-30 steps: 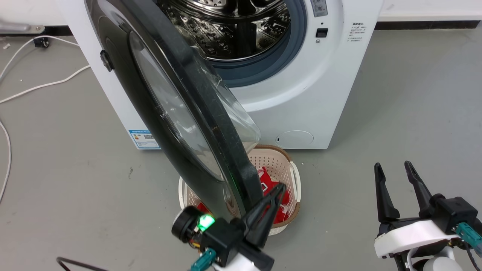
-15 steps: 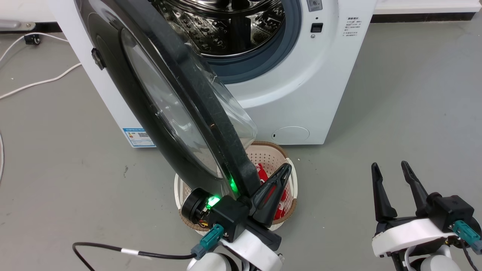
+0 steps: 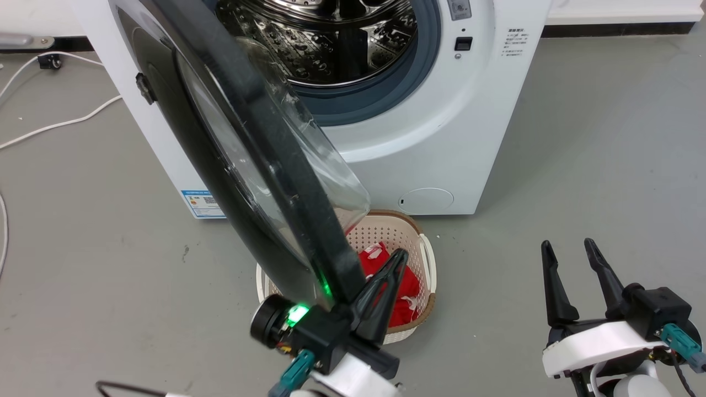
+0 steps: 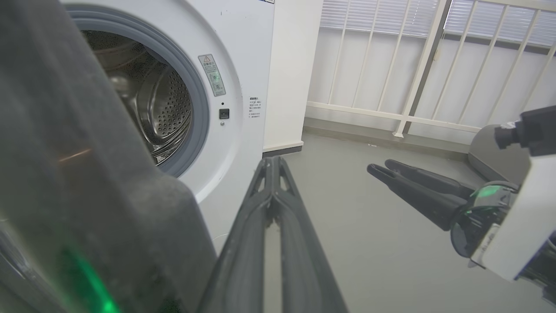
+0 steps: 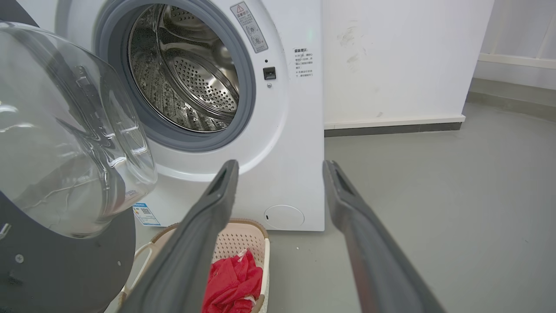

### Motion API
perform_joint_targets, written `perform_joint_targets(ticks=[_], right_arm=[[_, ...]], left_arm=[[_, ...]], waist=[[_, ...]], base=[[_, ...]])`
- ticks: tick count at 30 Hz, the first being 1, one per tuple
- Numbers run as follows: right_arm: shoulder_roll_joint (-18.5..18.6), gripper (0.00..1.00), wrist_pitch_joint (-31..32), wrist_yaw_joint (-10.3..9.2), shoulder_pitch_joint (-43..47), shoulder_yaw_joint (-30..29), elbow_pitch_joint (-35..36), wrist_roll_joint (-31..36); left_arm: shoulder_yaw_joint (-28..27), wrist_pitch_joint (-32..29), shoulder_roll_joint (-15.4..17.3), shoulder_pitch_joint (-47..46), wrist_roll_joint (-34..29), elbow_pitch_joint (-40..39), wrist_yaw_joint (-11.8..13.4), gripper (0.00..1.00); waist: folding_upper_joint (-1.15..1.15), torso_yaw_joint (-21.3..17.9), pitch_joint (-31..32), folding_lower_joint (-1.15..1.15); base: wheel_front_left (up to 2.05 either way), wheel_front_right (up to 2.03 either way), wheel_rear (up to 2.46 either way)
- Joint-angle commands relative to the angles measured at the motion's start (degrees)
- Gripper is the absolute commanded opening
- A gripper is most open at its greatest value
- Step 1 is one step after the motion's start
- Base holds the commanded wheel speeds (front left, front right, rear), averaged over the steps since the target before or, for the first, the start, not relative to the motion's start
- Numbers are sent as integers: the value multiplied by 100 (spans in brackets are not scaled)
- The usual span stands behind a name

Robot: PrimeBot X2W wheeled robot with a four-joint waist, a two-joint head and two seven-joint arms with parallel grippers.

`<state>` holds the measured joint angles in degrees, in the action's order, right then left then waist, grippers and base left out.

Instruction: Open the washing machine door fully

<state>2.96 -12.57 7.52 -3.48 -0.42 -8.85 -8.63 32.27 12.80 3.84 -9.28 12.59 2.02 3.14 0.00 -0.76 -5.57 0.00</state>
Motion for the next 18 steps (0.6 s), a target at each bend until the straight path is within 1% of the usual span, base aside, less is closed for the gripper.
perform_joint_targets(ticks=[1,6,9,12,18], right_arm=[[-17,100,-22,-6,-10,22,-6,-44],[-17,100,21,-6,24,33,-13,-29],[-16,100,40,-6,52,21,4,5],[-17,100,84,-6,87,20,17,29],[-16,100,140,-6,145,31,50,19]], left_arm=[[-301,-9,248,73,-9,49,179,0],[-393,-94,454,412,-28,-269,371,0],[-417,-152,533,636,13,-516,439,0],[-460,-191,595,838,6,-789,563,0],[-334,-354,676,1247,-6,-1314,661,0]], waist=[[0,15,4,0],[0,109,49,0],[0,188,64,0],[0,280,86,0],[0,508,136,0]], base=[[0,0,0],[0,0,0],[0,0,0],[0,0,0],[0,0,0]])
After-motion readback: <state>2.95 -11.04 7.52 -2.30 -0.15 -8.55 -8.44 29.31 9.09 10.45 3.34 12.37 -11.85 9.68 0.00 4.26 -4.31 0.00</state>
